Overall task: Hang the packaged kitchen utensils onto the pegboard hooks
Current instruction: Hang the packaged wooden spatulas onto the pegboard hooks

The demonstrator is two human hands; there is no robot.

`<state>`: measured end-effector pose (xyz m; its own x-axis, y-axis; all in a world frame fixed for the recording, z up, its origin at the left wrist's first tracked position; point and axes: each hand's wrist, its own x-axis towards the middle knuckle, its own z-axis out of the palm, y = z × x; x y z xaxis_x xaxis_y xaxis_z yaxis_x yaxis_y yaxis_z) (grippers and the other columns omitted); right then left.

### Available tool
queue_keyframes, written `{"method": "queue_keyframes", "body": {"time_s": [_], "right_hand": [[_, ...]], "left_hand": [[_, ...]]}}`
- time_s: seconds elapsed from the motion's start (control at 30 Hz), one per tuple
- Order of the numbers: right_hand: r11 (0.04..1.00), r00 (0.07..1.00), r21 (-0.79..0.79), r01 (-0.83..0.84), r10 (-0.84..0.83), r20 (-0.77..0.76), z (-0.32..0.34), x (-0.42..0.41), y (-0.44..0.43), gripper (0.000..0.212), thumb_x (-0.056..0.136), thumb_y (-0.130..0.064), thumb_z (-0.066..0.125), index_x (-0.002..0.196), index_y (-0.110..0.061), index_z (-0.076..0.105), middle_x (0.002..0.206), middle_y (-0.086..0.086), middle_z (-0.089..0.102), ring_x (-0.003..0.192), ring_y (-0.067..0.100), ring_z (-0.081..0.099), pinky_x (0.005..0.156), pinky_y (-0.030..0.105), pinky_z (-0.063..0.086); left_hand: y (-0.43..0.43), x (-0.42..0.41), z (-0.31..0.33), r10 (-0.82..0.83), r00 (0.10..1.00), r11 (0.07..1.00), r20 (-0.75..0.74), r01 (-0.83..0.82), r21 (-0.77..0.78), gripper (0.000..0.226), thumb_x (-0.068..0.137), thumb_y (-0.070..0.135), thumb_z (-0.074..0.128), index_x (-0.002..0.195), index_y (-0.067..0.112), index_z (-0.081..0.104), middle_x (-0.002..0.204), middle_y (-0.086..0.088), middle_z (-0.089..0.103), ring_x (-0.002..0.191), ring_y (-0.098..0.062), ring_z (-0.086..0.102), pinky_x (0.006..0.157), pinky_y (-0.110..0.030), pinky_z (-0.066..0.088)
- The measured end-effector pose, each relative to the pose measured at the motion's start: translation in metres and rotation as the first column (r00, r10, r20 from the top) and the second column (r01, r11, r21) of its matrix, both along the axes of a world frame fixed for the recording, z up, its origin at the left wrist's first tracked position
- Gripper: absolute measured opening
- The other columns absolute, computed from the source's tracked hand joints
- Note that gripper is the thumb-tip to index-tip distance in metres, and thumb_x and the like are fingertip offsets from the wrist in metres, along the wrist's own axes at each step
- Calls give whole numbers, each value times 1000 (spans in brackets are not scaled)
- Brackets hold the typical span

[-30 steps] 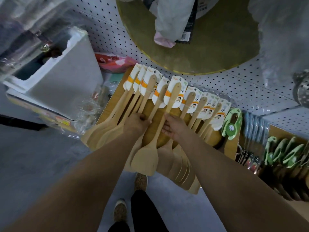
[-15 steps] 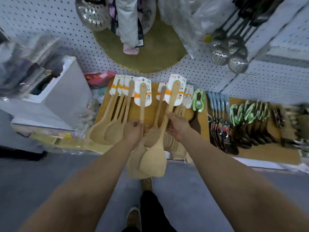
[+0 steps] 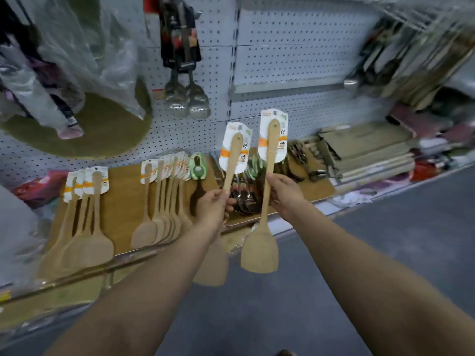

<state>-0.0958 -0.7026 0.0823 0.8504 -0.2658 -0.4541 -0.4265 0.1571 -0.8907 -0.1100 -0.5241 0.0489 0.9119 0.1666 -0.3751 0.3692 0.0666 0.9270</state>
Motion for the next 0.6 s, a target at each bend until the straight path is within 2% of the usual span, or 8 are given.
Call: {"method": "queue_keyframes", "body": {"time_s": [0.17,0.27,0.33,0.4,0.47,0.6], "right_hand": [[992,990,2,126,-126,56,15,-21,-136,15,98,-30,65,88,-19,66,74,3,60,64,19,55,58,30,47],[981,978,-11,192,-190,85,30,-32,-220,15,98,-30,64,90,-17,67,74,4,59,62,19,53,58,34,43],[975,971,-15,220,-217,99,40,-38,-271,17,98,-30,64,86,-19,68,72,3,58,61,19,52,63,38,45],[967,961,-3,254,-252,118,52,-41,-317,19,99,-29,63,84,-18,67,69,1,59,60,18,52,68,39,46],[957,948,17,290,-289,135,60,-42,-356,16,99,-29,63,89,-16,65,65,-1,60,56,15,54,66,37,47],[937,918,75,341,-349,191,70,-31,-431,14,98,-29,65,95,-15,67,77,4,60,67,20,53,71,39,47]], "left_hand": [[-139,11,23,-59,997,994,45,62,-85,17,100,18,57,105,5,66,92,-7,76,63,-6,66,53,-18,51],[-220,15,44,-89,993,990,75,97,-103,13,100,17,56,105,7,64,86,-3,74,56,-1,61,48,-14,47],[-271,15,56,-118,986,987,116,129,-95,12,100,15,56,102,7,64,79,0,72,47,2,55,43,-12,42],[-317,16,67,-146,979,983,142,159,-88,11,100,14,57,96,8,65,75,1,71,49,-2,54,42,-14,40],[-358,17,77,-166,974,980,156,180,-82,11,99,15,57,92,11,65,73,2,70,51,-6,52,43,-15,40],[-438,35,95,-210,959,966,192,234,-111,13,99,14,57,89,11,64,75,-4,70,51,-8,52,44,-19,41]]}}
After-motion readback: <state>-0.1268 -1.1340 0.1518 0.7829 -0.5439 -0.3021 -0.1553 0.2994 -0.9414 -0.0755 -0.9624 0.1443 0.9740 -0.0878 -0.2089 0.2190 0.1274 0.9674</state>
